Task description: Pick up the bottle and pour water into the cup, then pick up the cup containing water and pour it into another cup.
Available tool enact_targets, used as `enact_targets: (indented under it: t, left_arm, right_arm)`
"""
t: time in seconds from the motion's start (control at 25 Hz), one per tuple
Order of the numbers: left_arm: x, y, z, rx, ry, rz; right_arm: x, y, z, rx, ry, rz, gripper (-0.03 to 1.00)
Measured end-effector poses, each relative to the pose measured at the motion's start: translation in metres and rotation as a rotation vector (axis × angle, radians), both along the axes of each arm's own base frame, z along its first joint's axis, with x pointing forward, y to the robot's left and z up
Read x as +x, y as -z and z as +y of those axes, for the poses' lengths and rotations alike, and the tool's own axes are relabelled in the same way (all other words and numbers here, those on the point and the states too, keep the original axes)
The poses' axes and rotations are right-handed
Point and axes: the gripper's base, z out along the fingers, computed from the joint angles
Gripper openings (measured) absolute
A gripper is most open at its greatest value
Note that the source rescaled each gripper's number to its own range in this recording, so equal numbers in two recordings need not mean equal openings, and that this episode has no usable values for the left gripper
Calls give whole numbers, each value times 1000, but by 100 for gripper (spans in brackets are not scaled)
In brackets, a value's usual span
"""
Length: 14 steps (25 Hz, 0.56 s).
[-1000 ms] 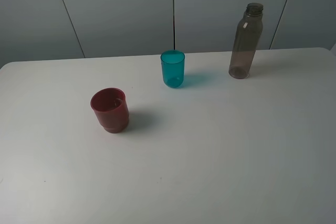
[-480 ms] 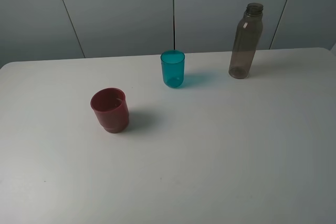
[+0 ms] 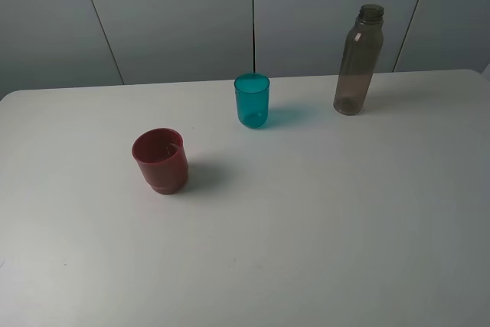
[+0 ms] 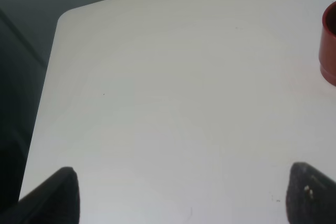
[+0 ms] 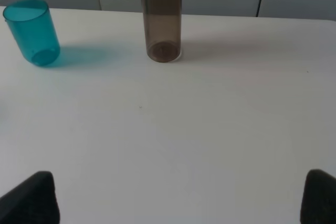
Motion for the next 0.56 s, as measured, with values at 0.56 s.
enact_targets:
  t: [0.56]
  left_arm:
    - [0,0,0,0,0,0]
  right_arm:
    - [0,0,1,-1,-14,-1,100]
